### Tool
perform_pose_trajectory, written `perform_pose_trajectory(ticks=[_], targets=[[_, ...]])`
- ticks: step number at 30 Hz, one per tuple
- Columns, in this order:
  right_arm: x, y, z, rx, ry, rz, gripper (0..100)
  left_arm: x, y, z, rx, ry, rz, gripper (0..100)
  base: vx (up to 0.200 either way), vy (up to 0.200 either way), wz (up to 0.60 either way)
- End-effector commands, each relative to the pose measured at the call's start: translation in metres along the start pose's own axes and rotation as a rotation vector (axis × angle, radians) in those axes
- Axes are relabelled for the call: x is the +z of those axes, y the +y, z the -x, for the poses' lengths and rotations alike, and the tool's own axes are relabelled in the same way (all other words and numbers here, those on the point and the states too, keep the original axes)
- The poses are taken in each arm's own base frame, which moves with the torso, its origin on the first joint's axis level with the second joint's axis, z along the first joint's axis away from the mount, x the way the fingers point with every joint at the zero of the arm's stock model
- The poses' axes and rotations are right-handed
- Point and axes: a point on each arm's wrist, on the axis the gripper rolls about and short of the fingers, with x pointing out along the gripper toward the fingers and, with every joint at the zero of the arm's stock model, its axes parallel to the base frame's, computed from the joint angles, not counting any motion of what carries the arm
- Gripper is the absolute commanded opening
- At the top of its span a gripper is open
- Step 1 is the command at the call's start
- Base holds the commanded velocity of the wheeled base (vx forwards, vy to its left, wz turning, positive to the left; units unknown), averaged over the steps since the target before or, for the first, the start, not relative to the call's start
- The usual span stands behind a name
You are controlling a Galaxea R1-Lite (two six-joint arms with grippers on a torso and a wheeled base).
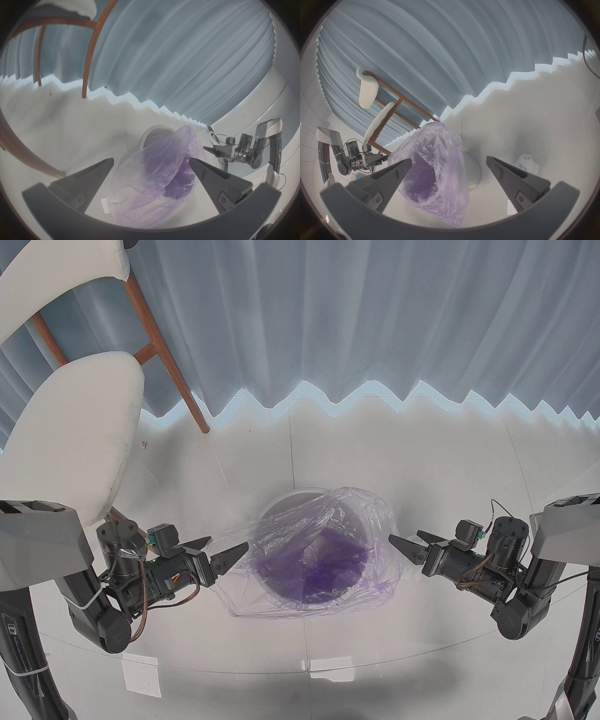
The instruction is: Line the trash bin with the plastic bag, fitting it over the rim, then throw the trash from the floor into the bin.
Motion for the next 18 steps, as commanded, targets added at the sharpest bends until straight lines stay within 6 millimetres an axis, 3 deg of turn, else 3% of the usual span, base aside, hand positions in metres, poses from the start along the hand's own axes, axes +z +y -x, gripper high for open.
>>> perform_pose_trajectory(ticks=[1,6,7,18], targets=[[-0.001,-0.001,-0.002,0.005,-0.009,0.006,100,-0.026,0.014,-0.011,0.021,0.07,0.034,100,0.0,0.0,0.0],[-0.004,-0.001,-0.002,0.004,0.003,0.002,100,-0.031,0.013,-0.011,0.02,0.087,0.038,100,0.0,0.0,0.0],[-0.005,-0.001,-0.002,0.003,0.005,0.001,100,-0.031,0.013,-0.012,0.019,0.084,0.037,0,0.0,0.0,0.0],[-0.005,-0.004,-0.013,0.015,-0.009,-0.012,100,-0.023,0.013,-0.015,0.011,0.052,0.032,0,0.0,0.0,0.0]])
